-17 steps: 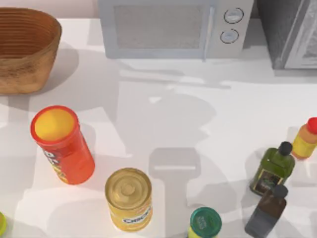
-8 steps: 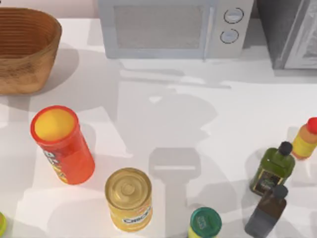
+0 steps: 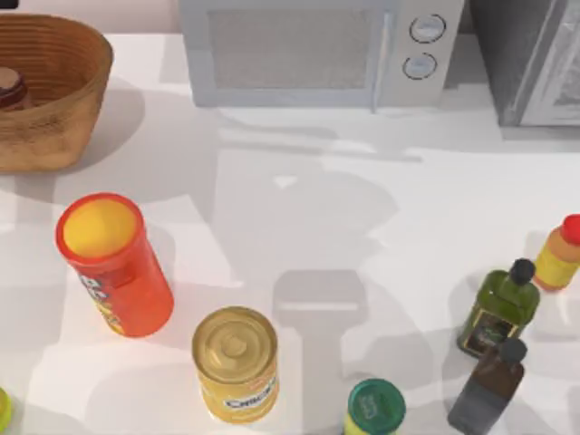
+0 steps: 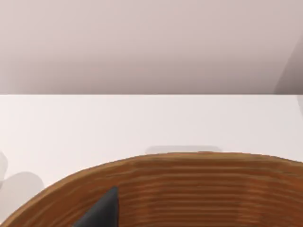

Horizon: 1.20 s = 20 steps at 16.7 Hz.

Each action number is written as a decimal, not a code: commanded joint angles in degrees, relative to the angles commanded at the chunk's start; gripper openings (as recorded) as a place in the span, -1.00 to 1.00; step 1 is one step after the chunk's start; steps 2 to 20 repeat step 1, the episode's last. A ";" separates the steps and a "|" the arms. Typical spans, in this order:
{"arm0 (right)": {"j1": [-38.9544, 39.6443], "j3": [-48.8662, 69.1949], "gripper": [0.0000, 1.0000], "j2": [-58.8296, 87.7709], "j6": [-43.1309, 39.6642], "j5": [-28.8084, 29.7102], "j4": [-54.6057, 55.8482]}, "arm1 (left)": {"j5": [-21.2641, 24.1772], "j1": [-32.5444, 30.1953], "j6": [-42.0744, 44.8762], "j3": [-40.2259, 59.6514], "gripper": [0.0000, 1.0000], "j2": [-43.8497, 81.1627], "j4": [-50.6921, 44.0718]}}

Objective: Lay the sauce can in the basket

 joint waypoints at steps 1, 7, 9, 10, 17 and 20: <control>0.00 0.00 1.00 0.00 0.00 0.00 0.00 | 0.00 0.00 0.00 0.00 1.00 0.00 0.00; 0.00 0.00 1.00 0.00 0.00 0.00 0.00 | 0.00 0.00 0.00 0.00 1.00 0.00 0.00; 0.00 0.00 1.00 0.00 0.00 0.00 0.00 | 0.00 0.00 0.00 0.00 1.00 0.00 0.00; 0.00 0.00 1.00 0.00 0.00 0.00 0.00 | 0.00 0.00 0.00 0.00 1.00 0.00 0.00; 0.00 0.00 1.00 0.00 0.00 0.00 0.00 | 0.00 0.00 0.00 0.00 1.00 0.00 0.00; 0.00 0.00 1.00 0.00 0.00 0.00 0.00 | 0.00 0.00 0.00 0.00 1.00 0.00 0.00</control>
